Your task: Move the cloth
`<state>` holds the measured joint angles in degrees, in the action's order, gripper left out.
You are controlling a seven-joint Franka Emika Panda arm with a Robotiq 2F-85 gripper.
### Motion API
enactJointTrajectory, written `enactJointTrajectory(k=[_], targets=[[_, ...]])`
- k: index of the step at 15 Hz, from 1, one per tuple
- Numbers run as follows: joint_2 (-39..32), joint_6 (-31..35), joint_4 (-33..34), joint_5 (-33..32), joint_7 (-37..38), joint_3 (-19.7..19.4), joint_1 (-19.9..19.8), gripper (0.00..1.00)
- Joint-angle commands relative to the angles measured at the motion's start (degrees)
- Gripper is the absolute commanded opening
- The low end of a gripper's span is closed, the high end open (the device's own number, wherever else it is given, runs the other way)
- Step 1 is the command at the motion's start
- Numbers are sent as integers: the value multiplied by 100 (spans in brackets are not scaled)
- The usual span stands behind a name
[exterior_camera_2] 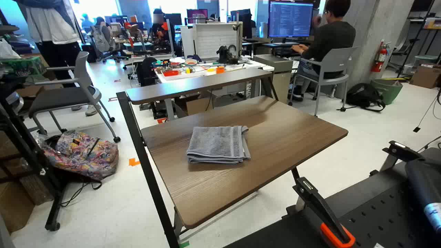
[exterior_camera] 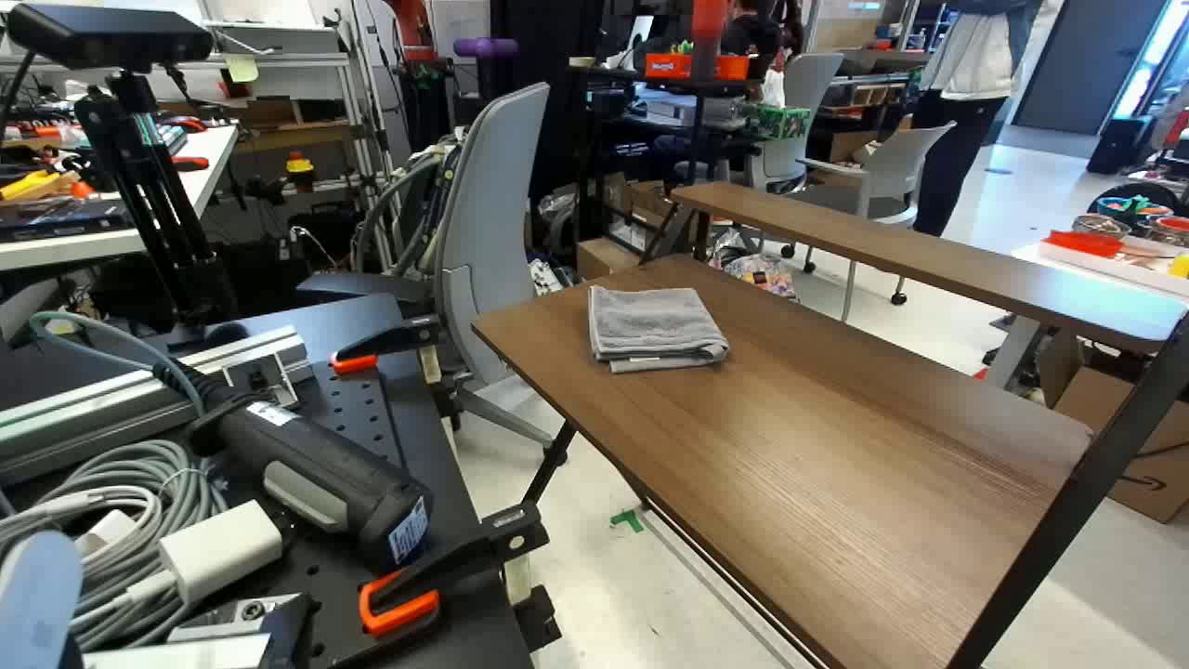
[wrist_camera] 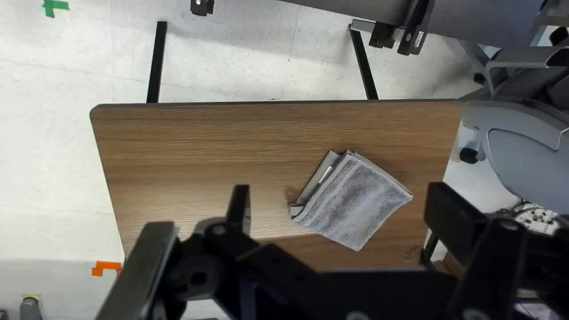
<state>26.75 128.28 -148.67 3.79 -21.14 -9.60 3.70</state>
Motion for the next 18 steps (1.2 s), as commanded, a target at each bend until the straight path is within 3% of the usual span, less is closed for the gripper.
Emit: enactJointTrajectory(k=[1,16,18], targets=[[-4,-16,9,38,-26,68,-69,100],[-4,-16,9,38,-26,68,-69,100],[-88,364,-184,46,-35,190,37,100]])
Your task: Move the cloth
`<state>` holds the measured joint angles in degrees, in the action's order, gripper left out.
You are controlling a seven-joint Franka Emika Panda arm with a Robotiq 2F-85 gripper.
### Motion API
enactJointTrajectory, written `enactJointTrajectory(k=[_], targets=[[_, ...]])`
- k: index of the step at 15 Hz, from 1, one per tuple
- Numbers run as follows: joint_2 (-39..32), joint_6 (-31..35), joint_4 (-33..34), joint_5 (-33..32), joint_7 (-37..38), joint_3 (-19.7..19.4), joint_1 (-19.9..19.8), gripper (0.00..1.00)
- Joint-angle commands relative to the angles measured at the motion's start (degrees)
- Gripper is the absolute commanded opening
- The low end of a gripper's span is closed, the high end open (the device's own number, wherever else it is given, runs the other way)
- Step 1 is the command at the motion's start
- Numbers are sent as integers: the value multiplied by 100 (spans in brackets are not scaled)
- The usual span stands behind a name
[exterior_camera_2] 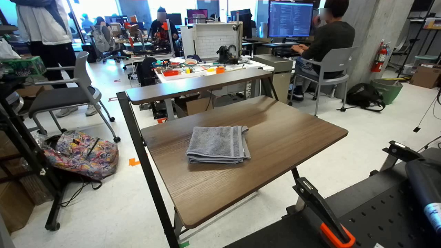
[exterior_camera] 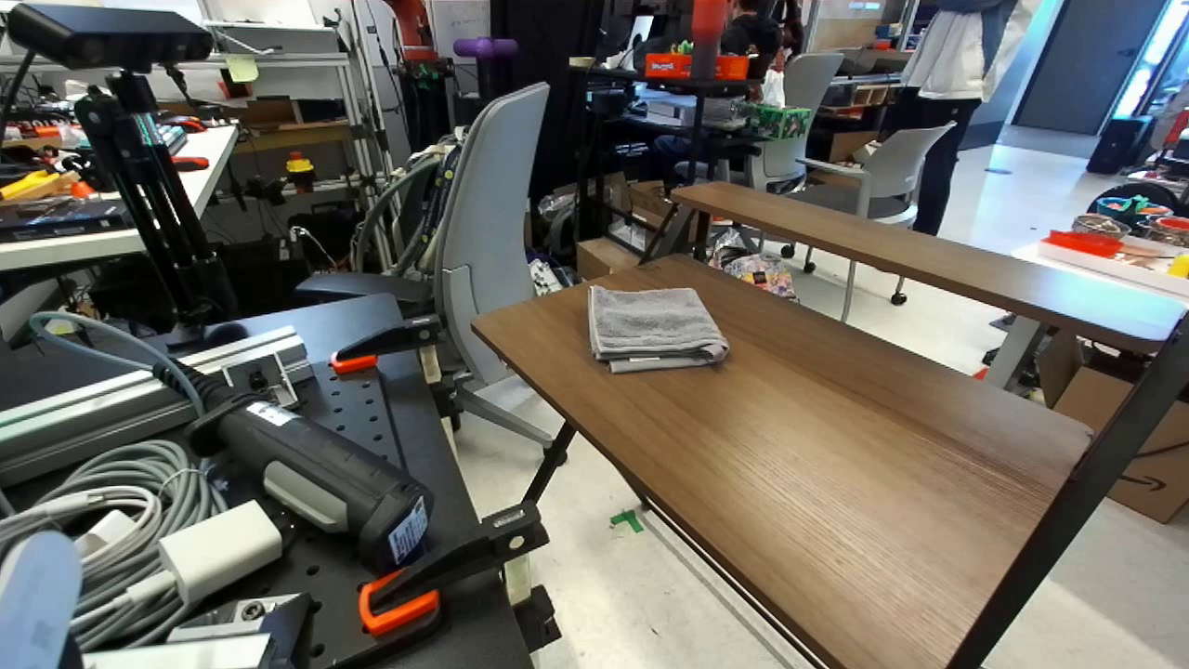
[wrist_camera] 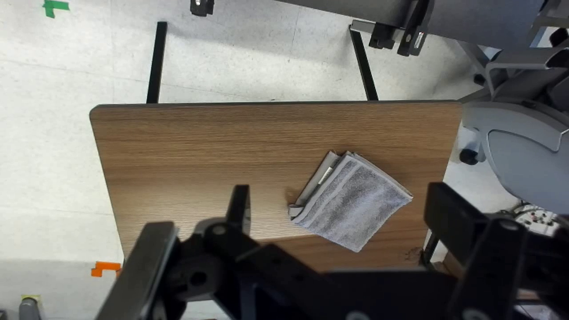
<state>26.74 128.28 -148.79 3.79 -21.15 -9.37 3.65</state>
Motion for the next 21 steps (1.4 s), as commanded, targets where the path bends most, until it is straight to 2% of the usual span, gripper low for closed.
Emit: enactJointTrajectory(k=[1,3,7,11,13,16,19,21], targets=[[-208,440,-188,75,12,251,110,100],[-491,963,-270,183,134,457,289,100],[-1705,2116,56,310,698,984,689,100],[-3098,2833,869,415,1170,1435,837,100],[-3828,3042,1454,213,1540,1606,778,100],[-4889,2800,2516,73,1993,1655,781,100],[-5900,2516,3530,-128,2285,1534,911,100],[-6373,2283,4002,-231,2344,1511,937,100]])
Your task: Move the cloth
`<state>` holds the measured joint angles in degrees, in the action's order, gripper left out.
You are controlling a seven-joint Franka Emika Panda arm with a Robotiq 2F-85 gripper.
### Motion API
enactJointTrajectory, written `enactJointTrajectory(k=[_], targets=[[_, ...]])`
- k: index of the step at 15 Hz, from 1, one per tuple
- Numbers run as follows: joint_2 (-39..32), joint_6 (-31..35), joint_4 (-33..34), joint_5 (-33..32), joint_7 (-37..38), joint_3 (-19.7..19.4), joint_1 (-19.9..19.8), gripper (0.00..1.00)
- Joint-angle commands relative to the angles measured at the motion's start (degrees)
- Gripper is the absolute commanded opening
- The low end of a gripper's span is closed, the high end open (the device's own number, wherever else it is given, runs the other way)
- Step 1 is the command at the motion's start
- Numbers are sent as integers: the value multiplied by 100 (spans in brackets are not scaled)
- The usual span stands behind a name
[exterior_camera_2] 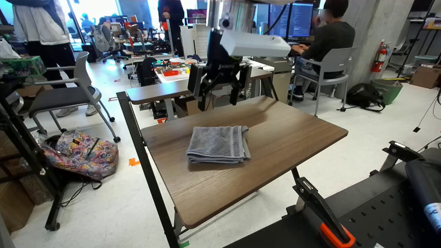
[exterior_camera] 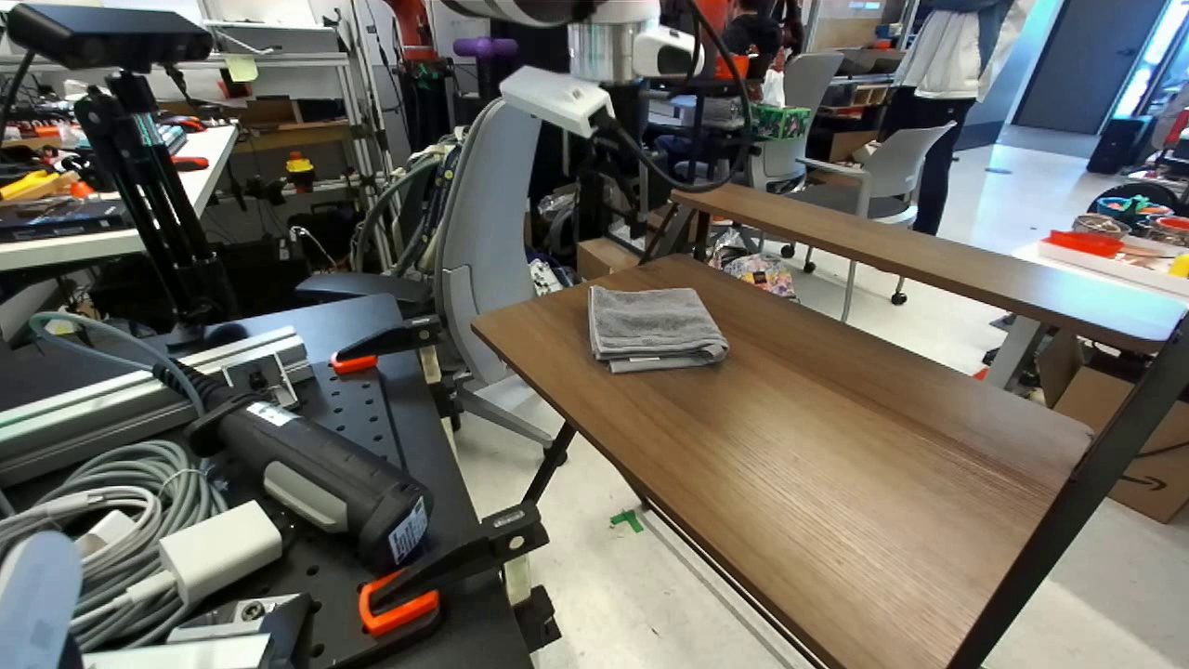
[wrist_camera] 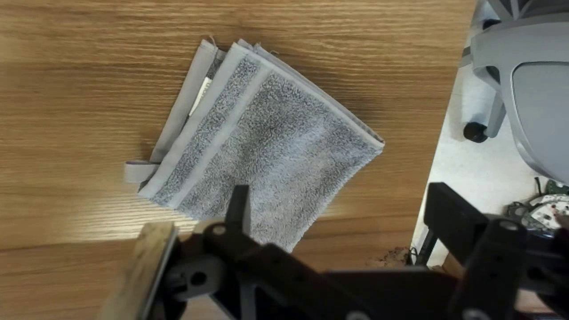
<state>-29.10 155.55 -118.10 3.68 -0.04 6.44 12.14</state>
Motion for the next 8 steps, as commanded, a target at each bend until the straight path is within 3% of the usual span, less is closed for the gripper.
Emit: enactJointTrajectory(k=[1,8], targets=[[-984,-582,1126,-246,233,-68,86,100],[-2156,-1036,2509,-450,325,-126,167,100]])
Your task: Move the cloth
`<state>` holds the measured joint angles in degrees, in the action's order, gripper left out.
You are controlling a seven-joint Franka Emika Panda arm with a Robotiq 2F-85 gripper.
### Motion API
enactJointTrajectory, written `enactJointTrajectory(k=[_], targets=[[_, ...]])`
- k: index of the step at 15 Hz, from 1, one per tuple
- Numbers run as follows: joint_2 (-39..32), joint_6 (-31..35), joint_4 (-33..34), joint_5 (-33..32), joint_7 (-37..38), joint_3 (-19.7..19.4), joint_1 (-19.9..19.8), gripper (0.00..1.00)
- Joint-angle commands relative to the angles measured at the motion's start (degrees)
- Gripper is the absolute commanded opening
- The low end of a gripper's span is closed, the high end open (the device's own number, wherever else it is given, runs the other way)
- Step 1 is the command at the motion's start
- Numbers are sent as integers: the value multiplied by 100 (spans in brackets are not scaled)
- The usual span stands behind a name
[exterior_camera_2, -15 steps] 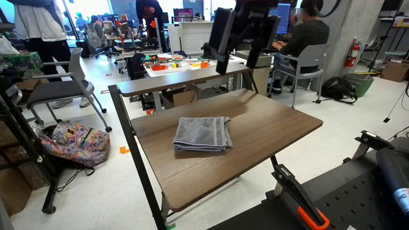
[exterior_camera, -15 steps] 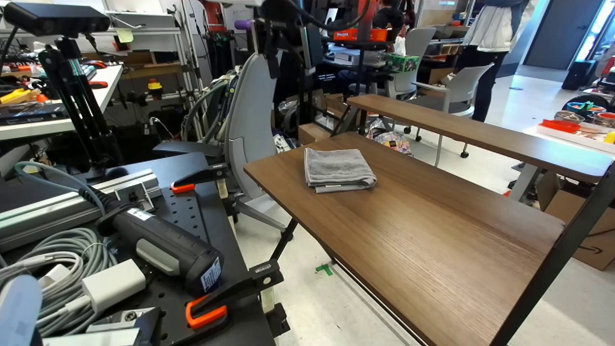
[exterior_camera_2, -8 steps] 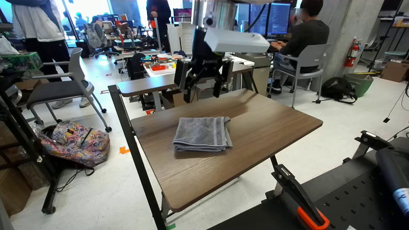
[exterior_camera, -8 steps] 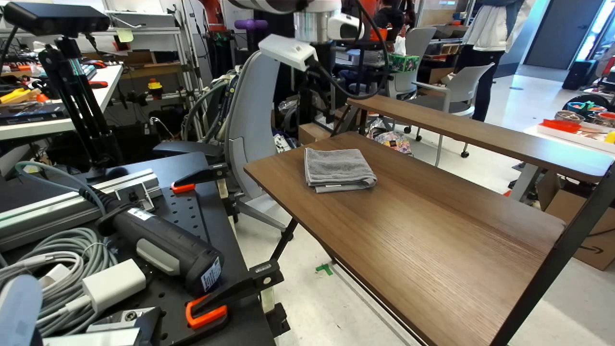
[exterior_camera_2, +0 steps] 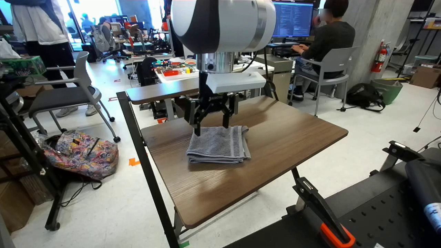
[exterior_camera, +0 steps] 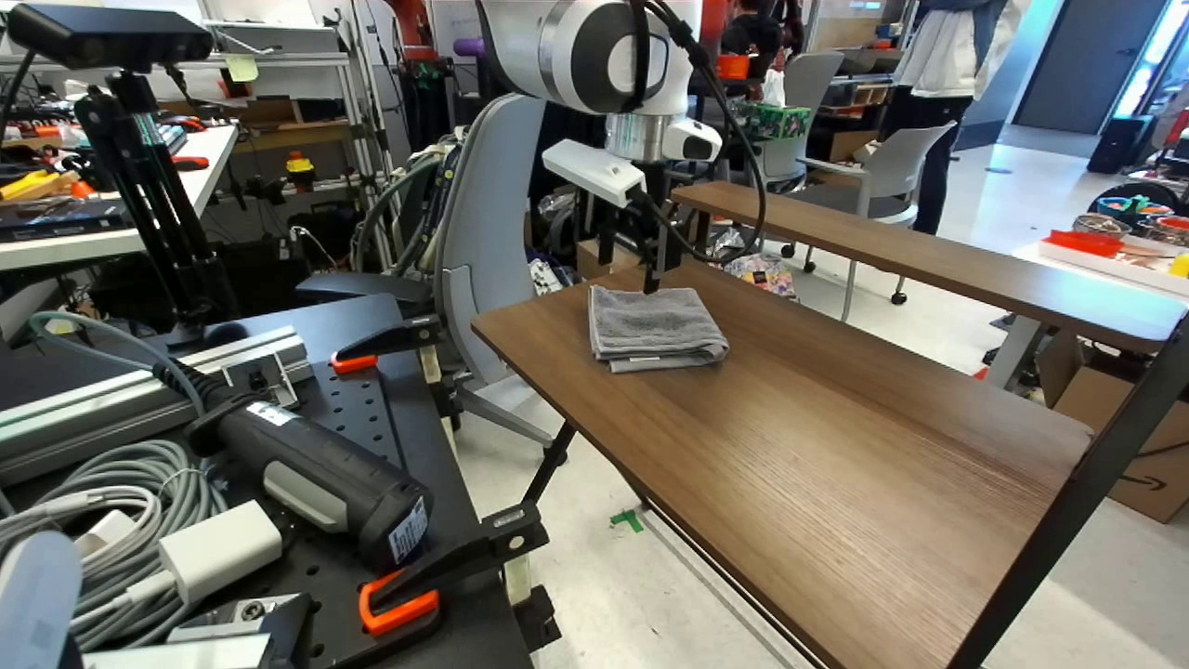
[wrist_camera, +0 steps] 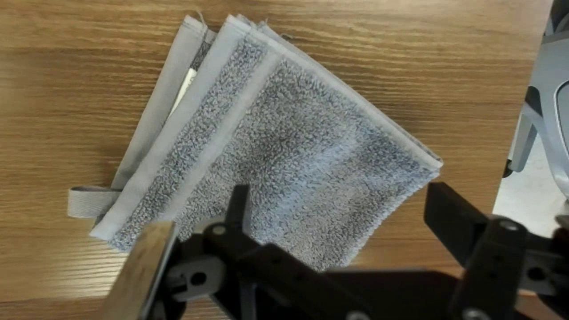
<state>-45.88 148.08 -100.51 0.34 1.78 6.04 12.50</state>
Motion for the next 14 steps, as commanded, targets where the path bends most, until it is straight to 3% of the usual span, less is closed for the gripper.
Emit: enactJointTrajectory(k=[1,14], targets=[[-607,-337,928,-103,129,-59,118,100],[-1836,-1318,2576,-81,150,-213,19,100]])
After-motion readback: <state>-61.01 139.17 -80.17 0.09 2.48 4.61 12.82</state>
